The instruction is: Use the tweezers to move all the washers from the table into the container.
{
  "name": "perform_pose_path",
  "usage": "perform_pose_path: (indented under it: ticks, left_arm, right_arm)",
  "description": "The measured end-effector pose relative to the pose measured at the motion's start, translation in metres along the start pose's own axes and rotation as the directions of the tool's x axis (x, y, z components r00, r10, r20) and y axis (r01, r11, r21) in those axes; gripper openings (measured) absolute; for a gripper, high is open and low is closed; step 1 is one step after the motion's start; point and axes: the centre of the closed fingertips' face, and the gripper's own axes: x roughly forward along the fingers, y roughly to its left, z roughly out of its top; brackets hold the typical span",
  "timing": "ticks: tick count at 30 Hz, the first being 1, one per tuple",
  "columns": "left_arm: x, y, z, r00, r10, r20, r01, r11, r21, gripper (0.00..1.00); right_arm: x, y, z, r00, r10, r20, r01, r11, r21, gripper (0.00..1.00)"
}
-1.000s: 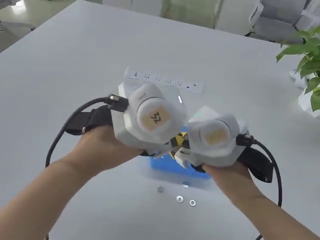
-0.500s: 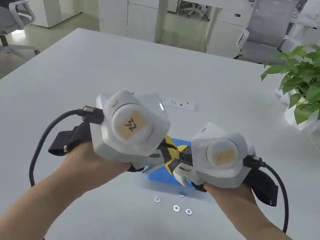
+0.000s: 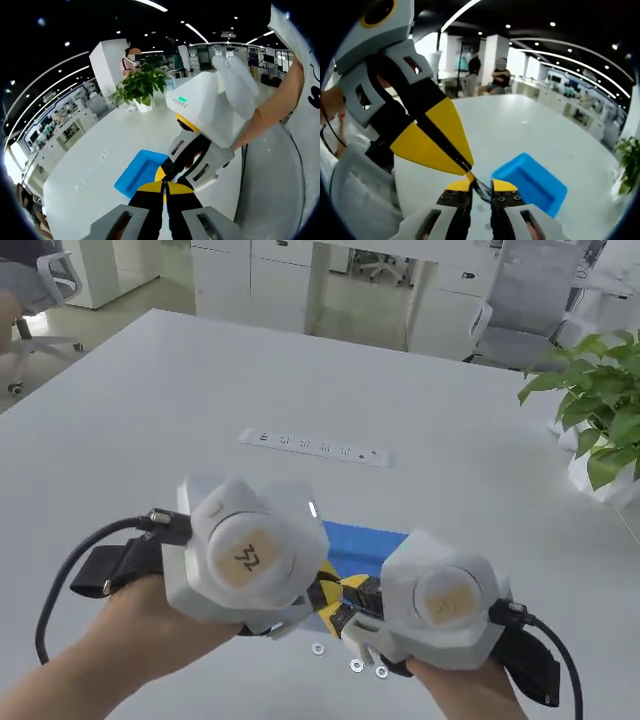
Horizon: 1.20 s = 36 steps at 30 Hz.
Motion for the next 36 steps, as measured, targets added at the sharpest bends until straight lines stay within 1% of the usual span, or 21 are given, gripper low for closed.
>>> perform_pose_path:
  ticks: [3,6,10,14,17,26,33,36]
  left_arm:
    - [0.003,-0.002,-0.005,0.9999,-0.003,-0.012,0.003,1.0,-0.001,0.0]
    - [0.005,-0.004,-0.013,0.9996,-0.013,-0.023,0.012,1.0,-0.023,0.0]
    - [0.009,-0.008,-0.026,0.9988,-0.026,-0.041,0.024,0.999,-0.041,0.0]
    - [0.014,-0.01,-0.035,0.9976,-0.045,-0.052,0.042,0.997,-0.06,0.0]
    - [0.018,-0.009,-0.038,0.9975,-0.052,-0.047,0.049,0.996,-0.073,0.0]
    - [0.029,-0.006,-0.042,0.9955,-0.072,-0.062,0.067,0.995,-0.077,0.0]
    - [0.034,-0.01,-0.045,0.9941,-0.08,-0.074,0.074,0.995,-0.071,0.0]
    - [0.036,-0.011,-0.048,0.9929,-0.082,-0.086,0.077,0.995,-0.064,0.0]
  right_arm:
    - [0.001,0.004,-0.003,1.0,0.009,-0.003,-0.009,1.0,0.025,0.09]
    - [0.002,0.01,-0.007,0.9998,0.018,-0.003,-0.018,0.999,0.039,0.08]
    - [0.007,0.015,-0.017,0.9989,0.04,-0.024,-0.039,0.998,0.052,0.1]
    - [0.012,0.017,-0.025,0.9978,0.054,-0.04,-0.051,0.996,0.078,0.1]
    - [0.015,0.016,-0.029,0.9975,0.055,-0.045,-0.051,0.994,0.092,0.1]
    - [0.022,0.009,-0.035,0.9962,0.061,-0.062,-0.054,0.993,0.109,0.1]
    - [0.024,0.009,-0.041,0.9949,0.07,-0.073,-0.061,0.991,0.119,0.1]
    - [0.027,0.01,-0.044,0.9936,0.076,-0.084,-0.066,0.991,0.114,0.1]
